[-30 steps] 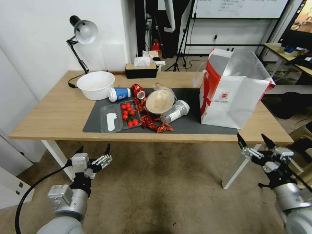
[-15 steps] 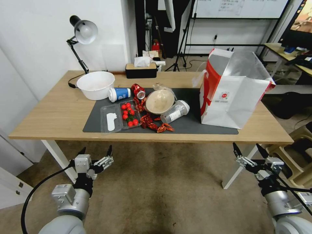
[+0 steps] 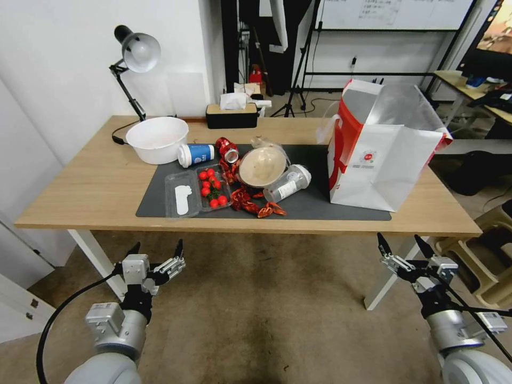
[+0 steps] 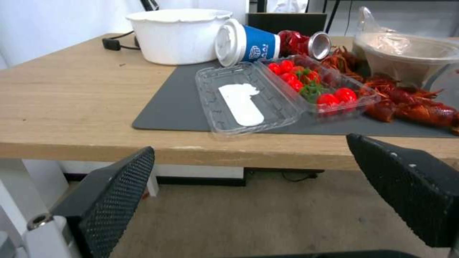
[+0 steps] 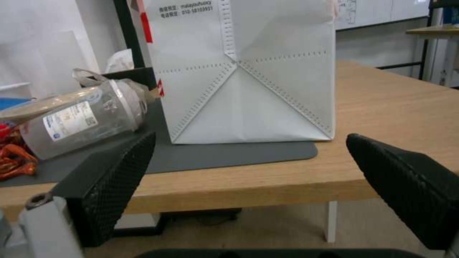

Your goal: Pick up the food delivery bag from the floor and place it on the table.

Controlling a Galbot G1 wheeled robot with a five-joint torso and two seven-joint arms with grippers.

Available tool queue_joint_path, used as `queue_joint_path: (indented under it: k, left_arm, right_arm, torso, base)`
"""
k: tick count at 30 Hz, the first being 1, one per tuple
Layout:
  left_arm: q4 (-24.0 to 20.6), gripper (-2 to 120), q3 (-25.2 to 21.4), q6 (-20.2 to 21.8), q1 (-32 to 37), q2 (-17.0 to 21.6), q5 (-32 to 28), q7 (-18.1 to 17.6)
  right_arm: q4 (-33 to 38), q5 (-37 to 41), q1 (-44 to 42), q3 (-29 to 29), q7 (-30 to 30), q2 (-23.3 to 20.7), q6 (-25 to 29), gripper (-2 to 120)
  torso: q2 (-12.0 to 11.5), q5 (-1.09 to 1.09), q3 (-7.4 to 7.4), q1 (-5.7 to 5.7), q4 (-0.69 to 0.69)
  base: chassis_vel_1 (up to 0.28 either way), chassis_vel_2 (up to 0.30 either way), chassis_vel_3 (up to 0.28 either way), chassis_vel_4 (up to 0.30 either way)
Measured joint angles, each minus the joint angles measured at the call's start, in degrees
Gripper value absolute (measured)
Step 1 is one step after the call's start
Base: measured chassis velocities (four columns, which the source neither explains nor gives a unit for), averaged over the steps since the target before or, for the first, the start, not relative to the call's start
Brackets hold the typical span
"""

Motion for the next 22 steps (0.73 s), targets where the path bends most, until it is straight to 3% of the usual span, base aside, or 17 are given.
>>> queue_joint_path:
  k: [22]
  left_arm:
    - [0.0,100,0.0,0.0,0.0,0.0,0.0,-0.1]
  right_arm:
    - [0.1,0.1,0.0,0.0,0.1,-0.1,0.0,100]
  torso:
    - [0.0,0.0,0.0,0.0,0.0]
  base:
    - [0.0,0.0,0.0,0.0]
